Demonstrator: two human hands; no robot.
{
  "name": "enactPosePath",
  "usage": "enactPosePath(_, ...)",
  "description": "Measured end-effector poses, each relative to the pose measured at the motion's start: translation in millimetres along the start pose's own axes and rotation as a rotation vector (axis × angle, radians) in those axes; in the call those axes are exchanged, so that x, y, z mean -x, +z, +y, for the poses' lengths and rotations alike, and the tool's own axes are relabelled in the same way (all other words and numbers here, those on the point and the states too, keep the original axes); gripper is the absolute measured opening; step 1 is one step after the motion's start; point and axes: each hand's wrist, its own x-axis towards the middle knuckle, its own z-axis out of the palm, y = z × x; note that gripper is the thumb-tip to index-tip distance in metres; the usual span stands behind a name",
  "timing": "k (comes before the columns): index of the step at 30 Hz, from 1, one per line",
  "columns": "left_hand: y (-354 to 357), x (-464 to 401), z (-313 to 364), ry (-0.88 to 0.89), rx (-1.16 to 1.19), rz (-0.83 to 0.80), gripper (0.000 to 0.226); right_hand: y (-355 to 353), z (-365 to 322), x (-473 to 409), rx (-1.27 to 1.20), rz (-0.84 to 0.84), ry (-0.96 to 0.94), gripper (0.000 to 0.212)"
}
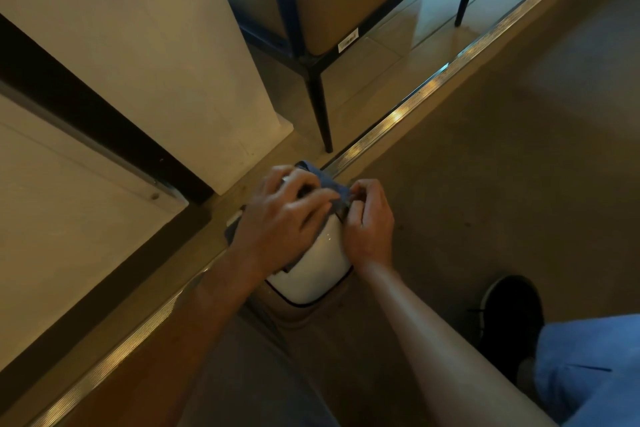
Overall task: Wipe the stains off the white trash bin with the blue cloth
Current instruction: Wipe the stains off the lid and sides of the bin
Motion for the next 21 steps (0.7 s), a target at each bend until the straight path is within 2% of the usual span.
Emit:
enactPosePath(5, -5.5, -29.2, -8.5, -0.399, 0.068, -0.038, 0.029, 4.9, -2.6, 0.9, 0.007, 0.015, 0.022, 0.017)
enactPosePath(7, -2.0, -39.5, 2.8, -0.325, 0.025, -0.110, 0.036, 4.0, -2.6, 1.8, -0.002, 0.022, 0.019, 0.016)
enactPosePath(10, -0.1, -47.2, 8.8, -0.031, -0.018, -0.299, 0.042, 1.7, -3.2, 3.9, -0.033, 0.018, 0.028, 0.014)
enactPosePath(11, -0.4, -52.0, 2.0, -0.015, 0.002, -0.361, 0.040, 1.6, -3.6, 4.0, -0.036, 0.019, 0.035, 0.014)
enactPosePath(14, -1.6, -70.6, -21.2, -0.198, 0.076, -0.460, 0.031, 3.7, -6.4, 3.4, 0.002, 0.054, 0.022, 0.020)
enactPosePath(16, 2.4, -77.8, -20.9, -0.245, 0.057, -0.487, 0.029, 4.9, -7.6, 3.6, 0.020, 0.075, -0.001, 0.023)
enactPosePath(19, 14.3, -75.0, -0.3, -0.028, -0.043, -0.489, 0.033, 2.2, -5.1, 5.0, -0.007, 0.065, 0.008, 0.020)
enactPosePath(21, 15.5, -71.6, -0.6, 0.068, -0.014, -0.480, 0.033, 2.0, -4.6, 5.1, -0.003, 0.066, 0.027, 0.019)
